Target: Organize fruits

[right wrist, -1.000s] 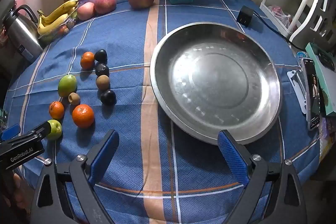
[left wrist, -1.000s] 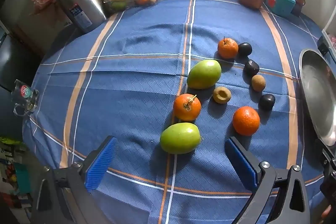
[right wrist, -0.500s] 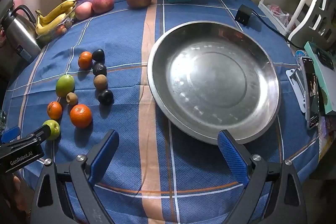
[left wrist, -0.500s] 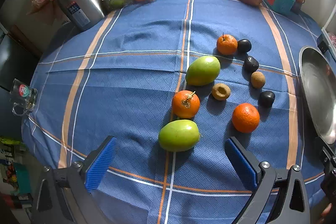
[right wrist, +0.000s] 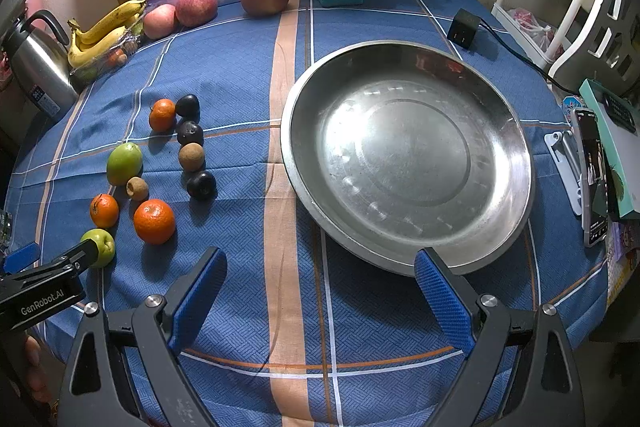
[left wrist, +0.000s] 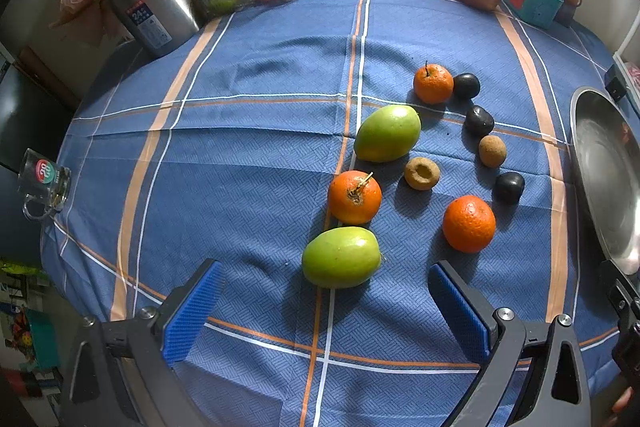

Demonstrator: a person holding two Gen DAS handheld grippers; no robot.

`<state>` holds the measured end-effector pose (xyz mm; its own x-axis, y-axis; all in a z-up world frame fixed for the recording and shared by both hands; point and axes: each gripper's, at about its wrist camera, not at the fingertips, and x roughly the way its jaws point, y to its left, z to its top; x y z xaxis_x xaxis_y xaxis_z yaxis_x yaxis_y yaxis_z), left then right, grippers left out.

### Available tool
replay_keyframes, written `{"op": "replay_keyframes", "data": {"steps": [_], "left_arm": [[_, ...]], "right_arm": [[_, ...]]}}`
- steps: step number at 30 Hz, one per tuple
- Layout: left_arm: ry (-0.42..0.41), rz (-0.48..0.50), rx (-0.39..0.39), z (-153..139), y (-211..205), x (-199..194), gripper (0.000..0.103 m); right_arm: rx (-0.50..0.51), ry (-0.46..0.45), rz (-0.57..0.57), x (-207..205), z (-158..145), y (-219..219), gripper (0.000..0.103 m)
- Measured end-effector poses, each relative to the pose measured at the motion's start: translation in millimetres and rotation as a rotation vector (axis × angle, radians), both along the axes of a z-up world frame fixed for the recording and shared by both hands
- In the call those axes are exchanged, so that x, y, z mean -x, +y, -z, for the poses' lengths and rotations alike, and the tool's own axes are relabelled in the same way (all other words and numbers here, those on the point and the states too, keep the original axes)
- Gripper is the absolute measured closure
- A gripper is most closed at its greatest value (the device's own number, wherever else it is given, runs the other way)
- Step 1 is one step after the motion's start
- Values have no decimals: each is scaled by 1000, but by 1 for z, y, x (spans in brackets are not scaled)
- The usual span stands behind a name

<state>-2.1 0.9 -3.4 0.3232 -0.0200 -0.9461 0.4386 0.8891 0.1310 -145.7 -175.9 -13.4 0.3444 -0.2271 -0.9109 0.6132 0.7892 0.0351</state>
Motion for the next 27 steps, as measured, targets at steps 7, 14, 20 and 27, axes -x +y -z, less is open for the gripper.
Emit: {"op": "replay_keyframes", "data": {"steps": [7, 14, 20, 27], "left_arm": [[0, 0, 1, 1, 1, 1, 0], [0, 0, 0, 1, 1, 0, 0], [0, 0, -1, 2, 1, 1, 0], [0, -1, 0, 1, 1, 1, 0]], "right_arm": [[0, 0, 0, 0, 0, 0, 8], [0, -1, 0, 0, 0, 0, 8], [0, 0, 0, 0, 0, 0, 8], [0, -1, 0, 0, 0, 0, 8]]}}
